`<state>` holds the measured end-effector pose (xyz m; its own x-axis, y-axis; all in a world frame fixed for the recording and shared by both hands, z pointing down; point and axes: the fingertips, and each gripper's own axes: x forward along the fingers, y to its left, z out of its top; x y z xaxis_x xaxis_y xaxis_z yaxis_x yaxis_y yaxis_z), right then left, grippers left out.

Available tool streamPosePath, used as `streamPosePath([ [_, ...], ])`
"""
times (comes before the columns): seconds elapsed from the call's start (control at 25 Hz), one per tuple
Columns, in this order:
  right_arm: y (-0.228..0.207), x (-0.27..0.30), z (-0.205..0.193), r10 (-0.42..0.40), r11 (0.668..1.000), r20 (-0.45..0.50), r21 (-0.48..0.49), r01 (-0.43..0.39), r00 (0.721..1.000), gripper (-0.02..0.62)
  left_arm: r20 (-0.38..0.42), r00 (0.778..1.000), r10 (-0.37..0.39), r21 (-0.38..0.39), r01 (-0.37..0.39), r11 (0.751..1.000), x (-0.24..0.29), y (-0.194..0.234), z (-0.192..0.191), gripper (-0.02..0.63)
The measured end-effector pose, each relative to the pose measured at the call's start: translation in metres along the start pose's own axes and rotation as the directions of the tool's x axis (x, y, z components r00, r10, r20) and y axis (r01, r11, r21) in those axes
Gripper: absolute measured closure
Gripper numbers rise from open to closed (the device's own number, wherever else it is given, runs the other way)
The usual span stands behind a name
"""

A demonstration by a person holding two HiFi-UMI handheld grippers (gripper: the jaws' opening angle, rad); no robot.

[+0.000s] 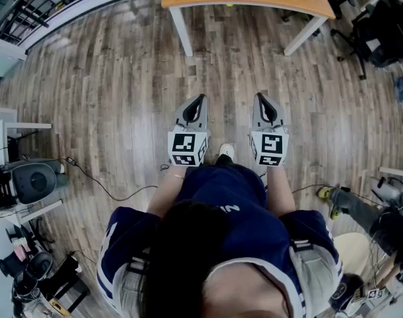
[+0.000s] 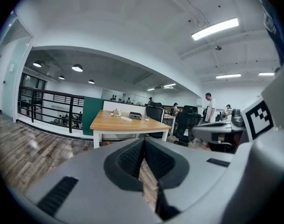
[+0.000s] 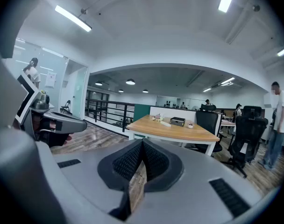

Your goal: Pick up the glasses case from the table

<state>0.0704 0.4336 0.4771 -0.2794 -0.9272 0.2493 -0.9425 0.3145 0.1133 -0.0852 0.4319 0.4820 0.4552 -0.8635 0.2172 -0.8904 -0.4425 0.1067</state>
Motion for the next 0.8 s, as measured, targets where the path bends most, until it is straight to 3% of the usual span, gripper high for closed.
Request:
streamPosePath([
  [0.44,-0.018,0.008,-0.005,0.007,0.999,0.021,0.032,-0.008,1.000,0.583,-0.009,1.000,-0.020,-0.027,0.020,0.999,0.016,-0.009,-0.005,0.600],
  [0.52,-0.023,0.007,-0.005,0.018,0.999,0.031,0.045,-0.020,0.999,0.581,-0.012,0.999,-0.037,-0.038,0.036,0.999,0.018,-0.014,-0.007,0.527],
  [0.56,-0.024,0.007,-0.007,0.035,0.998,0.031,0.050,-0.037,0.999,0.548,-0.009,0.999,-0.045,-0.044,0.044,0.998,0.019,-0.017,-0.008,0.457],
  [0.64,-0.026,0.009,-0.010,0.078,0.995,0.027,0.066,-0.079,0.997,0.366,-0.004,0.998,-0.065,-0.058,0.064,0.996,0.023,-0.023,-0.009,0.345],
  [0.8,-0.033,0.009,-0.013,0.134,0.988,0.025,0.077,-0.136,0.991,0.229,-0.033,0.992,-0.123,-0.094,0.119,0.988,0.033,-0.040,-0.014,0.218],
])
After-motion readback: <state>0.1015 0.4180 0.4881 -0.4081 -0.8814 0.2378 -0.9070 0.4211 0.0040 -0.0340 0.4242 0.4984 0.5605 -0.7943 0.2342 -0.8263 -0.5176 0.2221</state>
